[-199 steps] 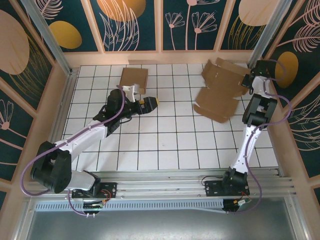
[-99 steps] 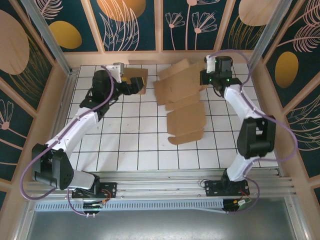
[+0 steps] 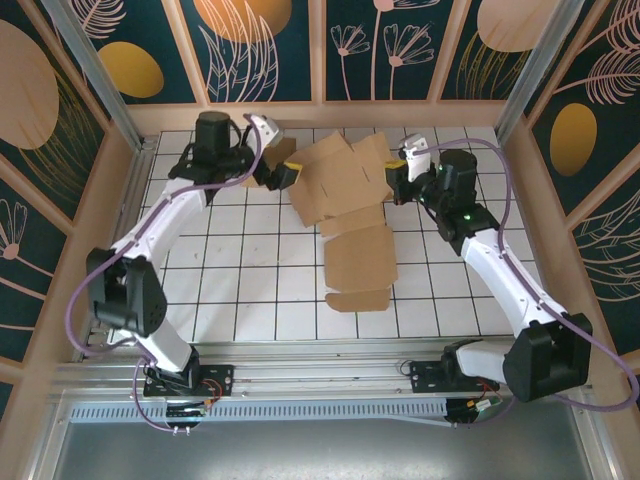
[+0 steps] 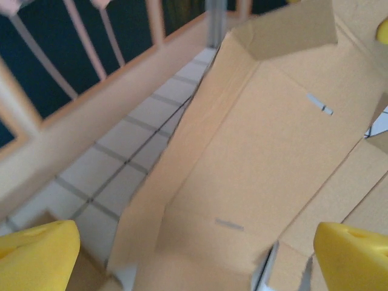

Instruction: Fold the paper box

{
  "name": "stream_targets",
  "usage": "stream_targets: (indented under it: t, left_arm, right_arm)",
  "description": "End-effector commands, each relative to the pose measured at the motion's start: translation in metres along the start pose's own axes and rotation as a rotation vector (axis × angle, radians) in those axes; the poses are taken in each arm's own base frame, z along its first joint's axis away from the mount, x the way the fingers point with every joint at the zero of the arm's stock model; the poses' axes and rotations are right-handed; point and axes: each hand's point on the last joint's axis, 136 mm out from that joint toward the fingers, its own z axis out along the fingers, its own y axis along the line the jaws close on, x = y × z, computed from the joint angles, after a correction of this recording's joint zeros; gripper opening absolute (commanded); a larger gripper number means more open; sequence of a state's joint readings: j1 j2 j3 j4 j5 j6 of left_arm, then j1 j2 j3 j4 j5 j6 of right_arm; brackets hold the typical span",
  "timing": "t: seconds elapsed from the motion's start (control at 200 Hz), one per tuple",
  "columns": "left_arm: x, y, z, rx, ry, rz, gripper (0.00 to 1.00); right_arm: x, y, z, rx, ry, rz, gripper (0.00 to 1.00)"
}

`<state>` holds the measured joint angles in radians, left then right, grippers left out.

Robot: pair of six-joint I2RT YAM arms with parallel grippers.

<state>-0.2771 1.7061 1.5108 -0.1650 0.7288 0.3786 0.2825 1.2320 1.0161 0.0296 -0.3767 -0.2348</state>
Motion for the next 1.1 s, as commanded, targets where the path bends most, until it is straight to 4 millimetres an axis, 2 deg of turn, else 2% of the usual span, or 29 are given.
stream_targets:
  t: [0.0, 0.175, 0.315, 0.37, 0.425, 0.476, 0.641, 0.751, 0.811, 0.906, 1.001, 1.031, 1.096]
  left_arm:
    - [-0.002, -0.015, 0.017, 0.185, -0.031, 0.164, 0.99]
    - [0.009, -0.007, 0.034, 0.203, -0.064, 0.296, 0.99]
    - [0.023, -0.004, 0.044, 0.224, -0.034, 0.274, 0.94]
    - [0.029, -0.003, 0.047, 0.221, -0.017, 0.26, 0.83]
    - [0.036, 0.0, 0.047, 0.204, 0.006, 0.237, 0.64]
    - [0.04, 0.001, 0.046, 0.186, 0.021, 0.229, 0.51]
    - [0.039, 0.004, 0.037, 0.102, 0.023, 0.226, 0.5]
    - [0.038, 0.014, 0.034, 0.034, 0.051, 0.23, 0.5]
    - [0.041, 0.018, 0.034, 0.014, 0.07, 0.226, 0.4]
    - [0.045, 0.022, 0.037, 0.016, 0.096, 0.2, 0.15]
    - [0.04, 0.02, 0.038, 0.02, 0.078, 0.19, 0.07]
    - [0.037, 0.02, 0.037, 0.009, 0.074, 0.197, 0.05]
    - [0.031, 0.021, 0.038, -0.042, 0.085, 0.231, 0.04]
  right_arm:
    - [-0.02, 0.023, -0.004, -0.096, -0.077, -0.068, 0.0]
    - [-0.024, 0.04, -0.001, -0.164, -0.072, -0.116, 0.0]
    - [-0.031, 0.043, 0.003, -0.178, -0.081, -0.122, 0.0]
    - [-0.031, 0.042, 0.006, -0.172, -0.079, -0.125, 0.0]
    - [-0.031, 0.039, 0.009, -0.158, -0.074, -0.125, 0.0]
    - [-0.031, 0.035, 0.012, -0.141, -0.065, -0.126, 0.0]
    - [-0.021, 0.028, 0.02, -0.114, -0.029, -0.136, 0.0]
    - [-0.017, 0.029, 0.022, -0.118, -0.026, -0.128, 0.0]
    - [-0.017, 0.029, 0.023, -0.122, -0.029, -0.121, 0.0]
    - [-0.018, 0.028, 0.026, -0.12, -0.032, -0.102, 0.0]
    - [-0.018, 0.025, 0.028, -0.105, -0.03, -0.072, 0.0]
    - [-0.02, 0.019, 0.029, -0.078, -0.033, -0.039, 0.08]
    - [-0.027, 0.005, 0.03, -0.003, -0.029, 0.079, 0.32]
